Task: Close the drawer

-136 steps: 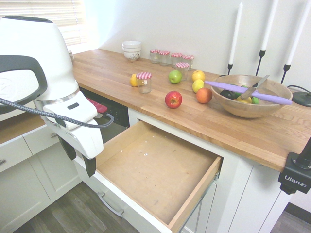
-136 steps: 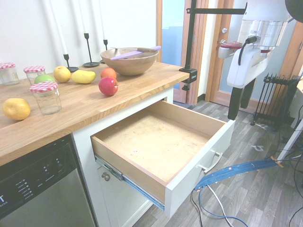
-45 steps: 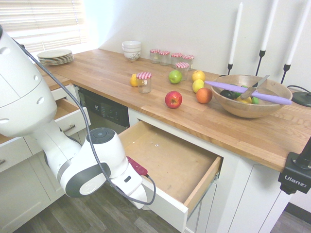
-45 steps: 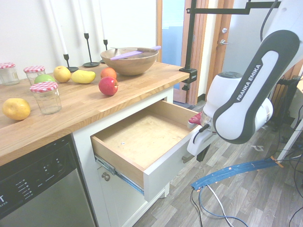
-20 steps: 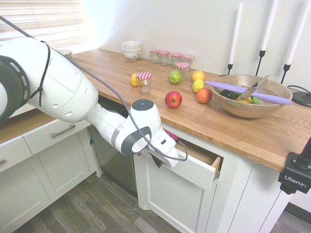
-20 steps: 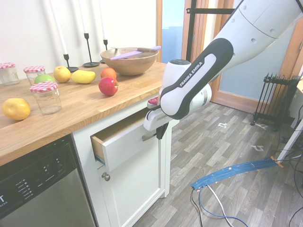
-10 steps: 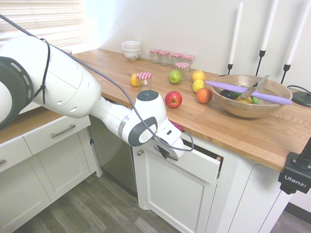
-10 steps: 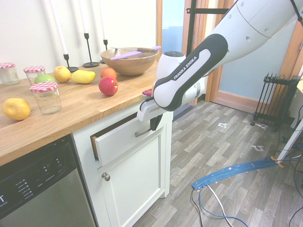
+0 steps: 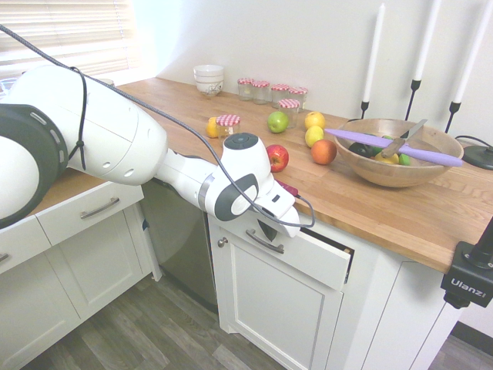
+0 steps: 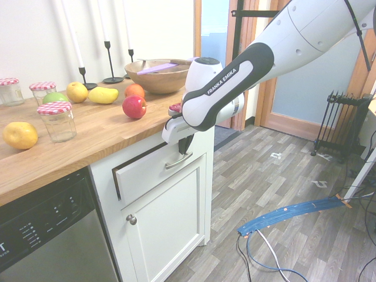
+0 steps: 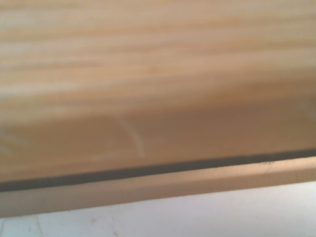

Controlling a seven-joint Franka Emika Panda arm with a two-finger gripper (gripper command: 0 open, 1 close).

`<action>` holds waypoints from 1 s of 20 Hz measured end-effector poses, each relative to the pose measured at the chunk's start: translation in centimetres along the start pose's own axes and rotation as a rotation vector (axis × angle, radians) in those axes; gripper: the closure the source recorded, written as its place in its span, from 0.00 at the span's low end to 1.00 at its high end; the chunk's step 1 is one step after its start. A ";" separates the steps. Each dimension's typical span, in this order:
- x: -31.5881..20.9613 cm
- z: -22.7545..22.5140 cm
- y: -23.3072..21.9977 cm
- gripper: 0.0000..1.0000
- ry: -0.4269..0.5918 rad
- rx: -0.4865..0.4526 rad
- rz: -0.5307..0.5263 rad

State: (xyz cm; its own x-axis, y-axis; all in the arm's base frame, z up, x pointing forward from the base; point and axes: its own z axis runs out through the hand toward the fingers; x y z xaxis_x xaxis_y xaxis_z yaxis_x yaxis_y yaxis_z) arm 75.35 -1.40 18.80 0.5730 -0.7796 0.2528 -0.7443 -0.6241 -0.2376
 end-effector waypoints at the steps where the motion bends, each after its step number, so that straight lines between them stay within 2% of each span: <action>1: 0.0 0.0 0.0 1.00 0.000 0.000 -0.001; 7: -1.4 -1.5 -0.1 1.00 -0.015 -0.008 -0.018; 13: -3.7 -4.6 3.6 1.00 -0.071 -0.051 0.001; 17: -4.9 -4.6 6.3 1.00 -0.100 -0.091 0.010; 20: -5.0 -4.3 6.6 1.00 -0.103 -0.097 0.010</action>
State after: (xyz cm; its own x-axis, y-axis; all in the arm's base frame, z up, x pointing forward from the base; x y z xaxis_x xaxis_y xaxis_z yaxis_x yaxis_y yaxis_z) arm 66.10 -1.42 20.04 0.5940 -0.7900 0.1518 -0.7770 -0.6123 -0.1461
